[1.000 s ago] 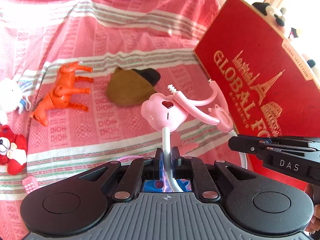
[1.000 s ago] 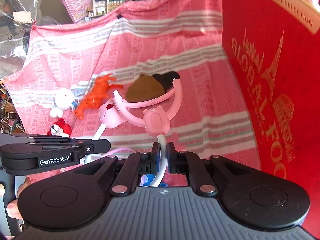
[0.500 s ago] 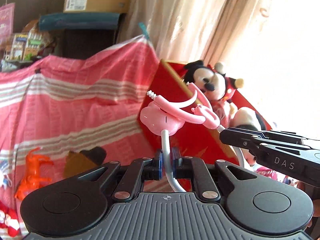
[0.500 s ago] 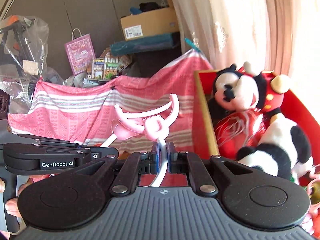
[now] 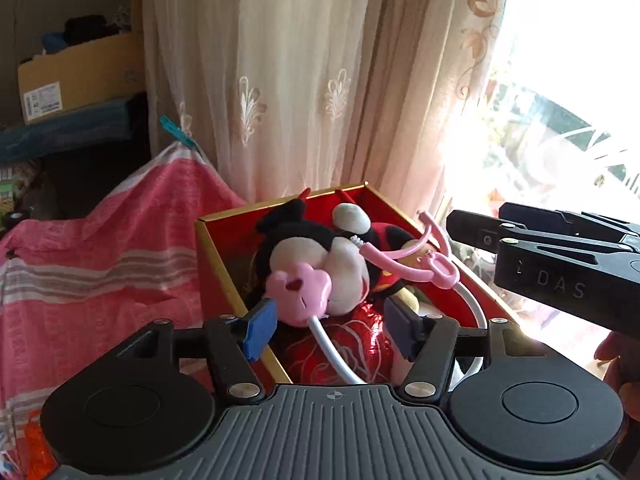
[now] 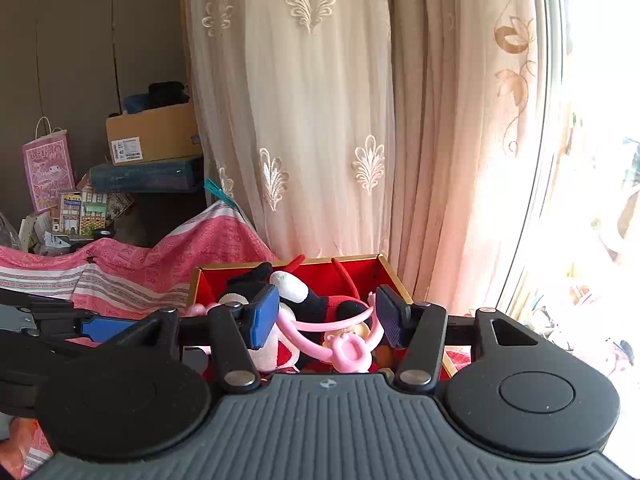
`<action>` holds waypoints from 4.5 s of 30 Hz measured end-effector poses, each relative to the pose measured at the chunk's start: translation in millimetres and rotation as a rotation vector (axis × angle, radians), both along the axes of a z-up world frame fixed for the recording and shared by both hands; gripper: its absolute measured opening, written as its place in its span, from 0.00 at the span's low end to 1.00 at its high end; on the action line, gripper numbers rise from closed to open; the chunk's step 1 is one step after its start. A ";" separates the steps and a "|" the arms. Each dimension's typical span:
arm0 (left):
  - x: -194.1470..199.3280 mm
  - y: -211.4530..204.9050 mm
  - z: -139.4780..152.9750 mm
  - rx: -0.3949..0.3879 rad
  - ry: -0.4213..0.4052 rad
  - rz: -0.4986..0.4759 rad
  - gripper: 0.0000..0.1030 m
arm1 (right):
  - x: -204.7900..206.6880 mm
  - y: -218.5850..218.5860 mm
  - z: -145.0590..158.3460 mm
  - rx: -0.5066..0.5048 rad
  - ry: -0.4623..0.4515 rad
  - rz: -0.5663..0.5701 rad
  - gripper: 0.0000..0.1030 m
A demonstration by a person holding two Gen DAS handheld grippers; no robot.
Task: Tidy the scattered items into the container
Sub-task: 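Lift and carry the pink toys into the GLOBAL FOOD box with both grippers, then open both grippers to release the pink toys in the box, then withdraw both grippers from the box toward the blue gear, then lower both grippers onto the pink butterfly headband lying on the blue gear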
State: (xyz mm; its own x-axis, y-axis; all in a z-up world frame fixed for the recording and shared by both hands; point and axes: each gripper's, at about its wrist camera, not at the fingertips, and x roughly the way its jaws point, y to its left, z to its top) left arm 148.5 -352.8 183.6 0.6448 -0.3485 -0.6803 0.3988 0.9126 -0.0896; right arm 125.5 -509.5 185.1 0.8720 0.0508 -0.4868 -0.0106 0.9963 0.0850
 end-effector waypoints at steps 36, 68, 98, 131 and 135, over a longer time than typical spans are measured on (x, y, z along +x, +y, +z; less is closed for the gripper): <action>-31.3 42.5 -20.9 0.106 0.038 -0.010 0.91 | -29.8 43.9 -14.4 0.010 0.092 0.068 0.94; -94.2 226.5 -83.8 0.183 0.219 0.261 0.95 | -57.5 192.8 -53.4 0.019 0.306 0.382 0.98; -102.6 284.2 -260.6 0.493 0.238 -0.009 0.69 | -124.1 288.2 -251.7 0.146 0.851 0.537 0.65; -144.1 306.8 -277.2 0.333 0.369 -0.028 0.80 | -94.5 271.1 -271.2 0.164 0.800 0.380 0.70; -141.6 321.6 -268.1 0.283 0.376 0.059 0.80 | -91.9 264.9 -268.4 0.183 0.772 0.368 0.70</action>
